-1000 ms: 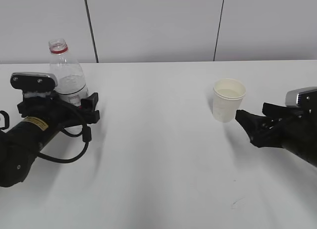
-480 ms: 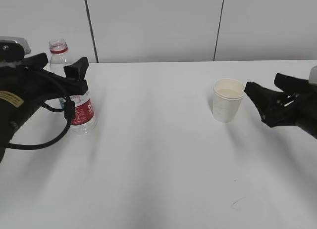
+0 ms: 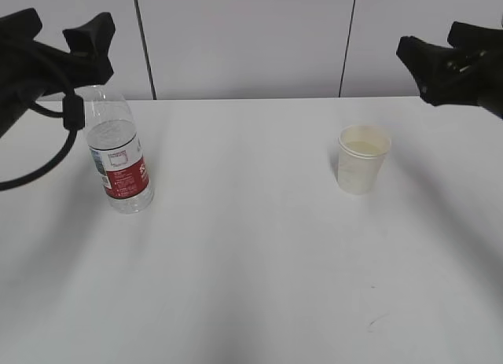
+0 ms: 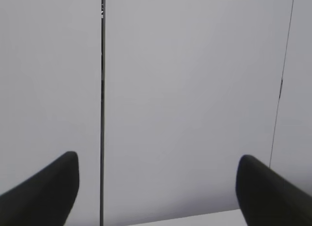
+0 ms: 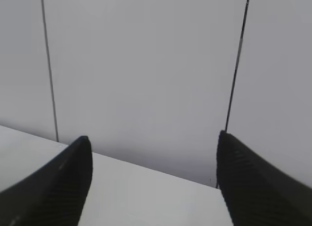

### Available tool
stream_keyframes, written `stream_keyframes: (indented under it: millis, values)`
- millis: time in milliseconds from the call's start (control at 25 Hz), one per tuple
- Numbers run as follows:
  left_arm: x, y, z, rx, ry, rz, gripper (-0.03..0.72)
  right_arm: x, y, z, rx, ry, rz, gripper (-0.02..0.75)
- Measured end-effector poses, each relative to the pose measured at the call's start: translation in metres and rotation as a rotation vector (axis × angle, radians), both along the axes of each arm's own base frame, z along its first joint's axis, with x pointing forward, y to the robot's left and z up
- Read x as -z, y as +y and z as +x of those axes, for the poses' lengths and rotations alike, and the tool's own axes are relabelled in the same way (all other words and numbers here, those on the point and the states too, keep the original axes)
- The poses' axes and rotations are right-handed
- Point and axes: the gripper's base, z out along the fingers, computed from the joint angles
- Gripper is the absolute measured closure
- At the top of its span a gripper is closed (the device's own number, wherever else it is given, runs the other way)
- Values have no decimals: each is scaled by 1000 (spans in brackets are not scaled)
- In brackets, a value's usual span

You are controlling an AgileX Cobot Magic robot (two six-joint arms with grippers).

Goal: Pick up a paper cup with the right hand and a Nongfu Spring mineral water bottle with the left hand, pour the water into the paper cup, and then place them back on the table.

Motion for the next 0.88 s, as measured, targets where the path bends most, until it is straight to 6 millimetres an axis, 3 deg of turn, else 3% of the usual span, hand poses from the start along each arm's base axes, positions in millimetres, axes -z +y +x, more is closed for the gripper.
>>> stream_keyframes:
  millis: [240, 400, 640, 880]
  values:
    - [-51, -4, 13, -6, 76, 43, 101, -39, -10, 35, 109, 94, -37, 153]
    - [-85, -5, 25, 12, 226, 36, 101, -67, -19, 51, 205, 171, -69, 153]
    - [-131, 3, 32, 48, 435, 78, 101, -99, -34, 58, 375, 361, -66, 153]
    - [-162, 33, 26, 22, 665, 102, 101, -129, -43, 49, 496, 617, -24, 153]
